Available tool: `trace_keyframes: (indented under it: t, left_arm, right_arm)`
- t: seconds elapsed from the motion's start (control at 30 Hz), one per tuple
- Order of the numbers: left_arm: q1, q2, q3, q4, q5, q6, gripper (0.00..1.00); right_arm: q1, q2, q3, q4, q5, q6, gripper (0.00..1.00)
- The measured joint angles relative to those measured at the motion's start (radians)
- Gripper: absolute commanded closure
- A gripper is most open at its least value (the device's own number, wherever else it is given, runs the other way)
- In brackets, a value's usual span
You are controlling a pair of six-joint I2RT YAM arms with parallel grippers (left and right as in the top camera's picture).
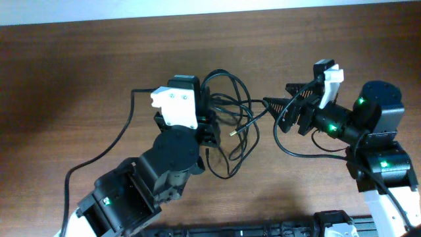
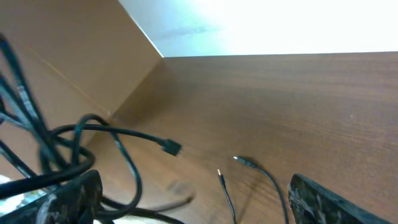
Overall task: Untangle cables
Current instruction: 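Open the right gripper and withdraw it rightward from the cables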
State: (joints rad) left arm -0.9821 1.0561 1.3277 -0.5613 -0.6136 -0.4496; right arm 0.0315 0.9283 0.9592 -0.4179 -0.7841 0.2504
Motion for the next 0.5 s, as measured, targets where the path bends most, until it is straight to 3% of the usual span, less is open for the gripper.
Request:
trace_keyframes:
  t: [0.5]
  left_arm:
    - [0.0, 0.015, 0.0, -0.019, -0.049, 0.041, 1.0]
  right_arm:
    - [0.0, 0.0, 0.0, 0.129, -0.177, -0.043, 0.01]
